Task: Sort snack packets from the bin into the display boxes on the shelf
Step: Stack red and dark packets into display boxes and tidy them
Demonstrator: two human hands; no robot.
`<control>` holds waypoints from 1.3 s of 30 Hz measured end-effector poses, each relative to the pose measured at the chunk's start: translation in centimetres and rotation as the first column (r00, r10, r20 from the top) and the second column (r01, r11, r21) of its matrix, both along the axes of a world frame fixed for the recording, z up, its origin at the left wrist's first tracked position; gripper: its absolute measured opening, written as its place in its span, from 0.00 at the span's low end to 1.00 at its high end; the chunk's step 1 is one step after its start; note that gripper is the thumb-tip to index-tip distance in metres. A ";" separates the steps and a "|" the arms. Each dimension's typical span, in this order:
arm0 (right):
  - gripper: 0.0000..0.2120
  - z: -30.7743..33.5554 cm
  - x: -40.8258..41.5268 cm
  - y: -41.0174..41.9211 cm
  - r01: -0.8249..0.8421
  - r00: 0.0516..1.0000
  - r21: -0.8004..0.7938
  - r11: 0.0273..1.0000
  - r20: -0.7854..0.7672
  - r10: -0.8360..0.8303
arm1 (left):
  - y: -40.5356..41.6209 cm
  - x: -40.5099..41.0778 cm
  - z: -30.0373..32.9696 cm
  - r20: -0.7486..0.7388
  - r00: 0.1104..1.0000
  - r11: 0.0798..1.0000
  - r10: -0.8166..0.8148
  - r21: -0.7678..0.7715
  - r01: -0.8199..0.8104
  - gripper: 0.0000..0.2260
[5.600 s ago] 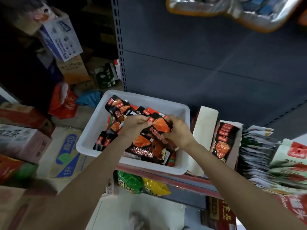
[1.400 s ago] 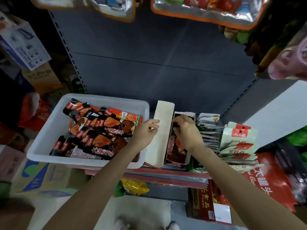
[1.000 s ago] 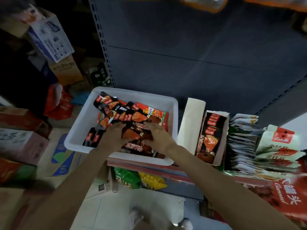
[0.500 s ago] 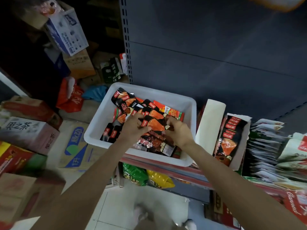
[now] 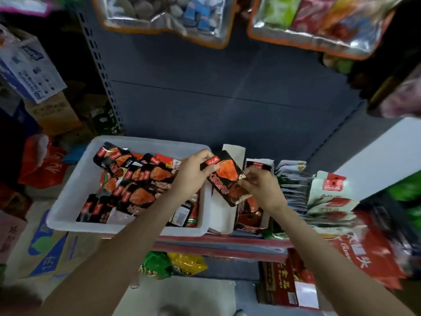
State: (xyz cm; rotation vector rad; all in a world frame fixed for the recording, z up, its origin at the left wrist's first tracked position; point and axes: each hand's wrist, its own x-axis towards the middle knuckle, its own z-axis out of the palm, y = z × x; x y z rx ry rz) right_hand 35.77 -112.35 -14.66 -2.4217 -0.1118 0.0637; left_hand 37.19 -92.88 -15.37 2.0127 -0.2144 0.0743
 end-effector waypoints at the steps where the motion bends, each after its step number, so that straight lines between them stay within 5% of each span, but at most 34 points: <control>1: 0.09 0.4 -0.1 -0.9 0.022 1.000 0.012 1.000 0.020 -0.022 | -1.1 0.2 0.3 0.011 1.000 1.000 -0.023 0.010 0.023 0.03; 5: 0.22 1.6 0.2 -3.3 0.034 0.997 0.139 0.990 0.068 -0.044 | -5.1 1.1 0.7 0.025 0.995 0.974 -0.098 0.209 0.090 0.05; 10: 0.06 2.1 1.1 -4.7 -0.039 0.987 -0.005 0.999 0.154 0.039 | -8.2 1.8 0.9 0.046 0.991 0.948 -0.125 0.300 0.106 0.07; 15: 0.04 2.0 1.2 -5.7 -0.022 0.976 -0.101 0.995 0.213 0.043 | -8.4 2.1 0.4 0.034 0.997 0.959 -0.070 0.276 0.058 0.07; 23: 0.10 -0.3 1.7 -5.5 -0.119 0.989 -0.380 0.917 0.036 0.143 | -9.2 2.3 -1.2 -0.177 0.961 0.830 -0.213 0.486 0.273 0.10; 28: 0.10 -1.3 2.0 -4.8 -0.151 0.988 -0.457 0.876 -0.037 0.151 | -9.8 2.4 -1.8 -0.235 0.960 0.848 -0.153 0.468 0.250 0.10; 33: 0.13 -1.5 1.8 -3.3 -0.142 0.983 -0.269 0.953 0.073 0.167 | -7.1 0.7 -1.7 -0.049 0.997 0.905 -0.056 0.420 0.072 0.10; 39: 0.14 -1.7 1.5 3.1 -0.210 0.978 -0.047 0.977 -0.005 0.210 | 1.7 -2.2 -2.8 -0.013 0.982 0.903 0.186 0.395 -0.166 0.10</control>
